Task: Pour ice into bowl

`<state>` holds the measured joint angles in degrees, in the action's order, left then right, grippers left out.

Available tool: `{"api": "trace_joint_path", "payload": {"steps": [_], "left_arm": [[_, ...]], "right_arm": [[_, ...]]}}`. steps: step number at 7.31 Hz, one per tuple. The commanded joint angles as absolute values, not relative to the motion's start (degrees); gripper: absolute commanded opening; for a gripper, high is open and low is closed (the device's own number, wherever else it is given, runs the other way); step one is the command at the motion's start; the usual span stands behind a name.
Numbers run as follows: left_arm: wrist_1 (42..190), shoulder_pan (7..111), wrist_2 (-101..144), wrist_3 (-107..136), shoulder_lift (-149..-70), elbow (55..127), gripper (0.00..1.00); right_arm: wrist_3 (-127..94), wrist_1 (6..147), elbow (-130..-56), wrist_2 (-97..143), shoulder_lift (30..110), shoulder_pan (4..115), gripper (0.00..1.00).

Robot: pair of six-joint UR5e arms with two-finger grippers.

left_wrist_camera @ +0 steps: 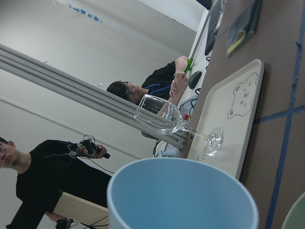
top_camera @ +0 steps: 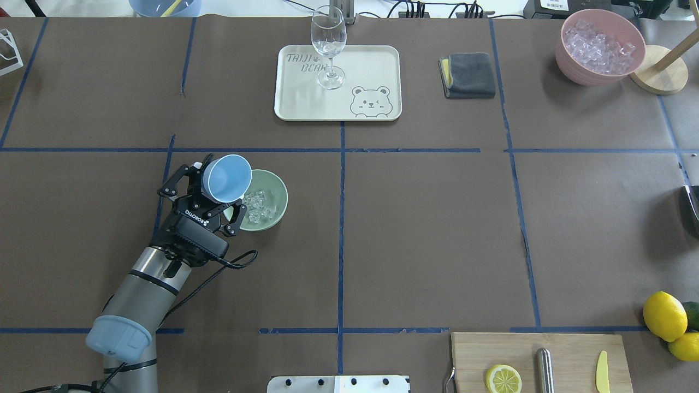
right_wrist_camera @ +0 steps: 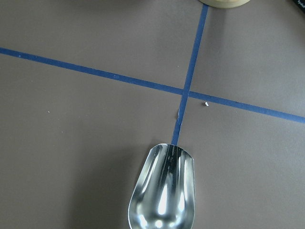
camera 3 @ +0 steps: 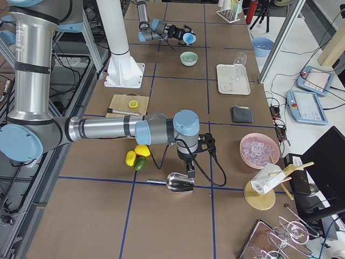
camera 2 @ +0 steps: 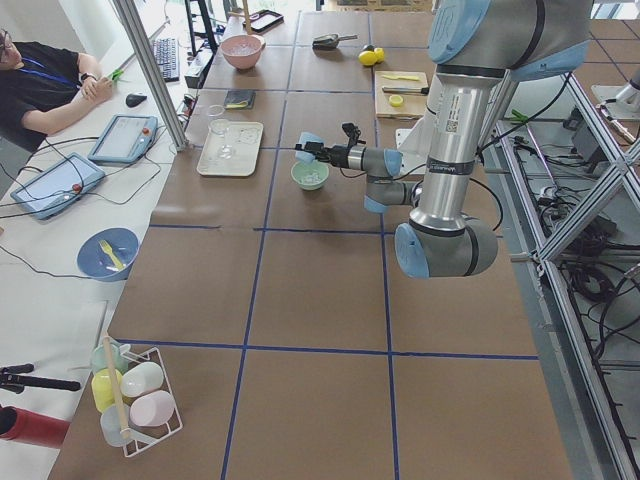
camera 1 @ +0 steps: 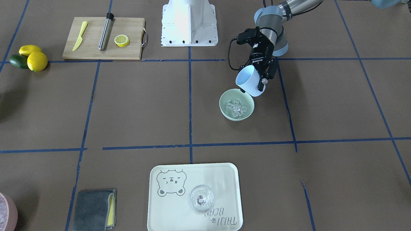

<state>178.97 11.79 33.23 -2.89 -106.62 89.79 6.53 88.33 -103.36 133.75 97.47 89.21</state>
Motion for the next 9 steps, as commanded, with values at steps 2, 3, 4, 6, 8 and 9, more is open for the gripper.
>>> {"api": "trace_joint_path", "payload": {"steps": [2, 3, 4, 6, 8, 9], "left_arm": [[179.1, 10.8, 33.2, 26.6, -107.8, 92.3, 0.00], [179.0, 11.2, 33.2, 30.2, -107.5, 92.3, 0.00], [178.9, 11.2, 33.2, 33.5, -107.0, 92.3, 0.00], [178.9, 12.0, 33.3, 37.5, -105.0, 92.3, 0.00], [178.8, 15.1, 33.5, 37.8, -99.3, 92.3, 0.00], [178.7, 17.1, 33.8, 38.8, -95.4, 92.3, 0.00]], "right_arm": [[6.5, 88.2, -103.4, 133.8, 97.5, 89.2, 1.00], [6.5, 88.2, -103.4, 133.8, 97.5, 89.2, 1.00], [6.5, 88.2, -103.4, 133.8, 97.5, 89.2, 1.00], [6.7, 88.2, -103.4, 133.8, 97.5, 89.2, 1.00], [6.7, 88.2, -103.4, 133.8, 97.5, 89.2, 1.00], [6.7, 88.2, -103.4, 133.8, 97.5, 89.2, 1.00]]}}
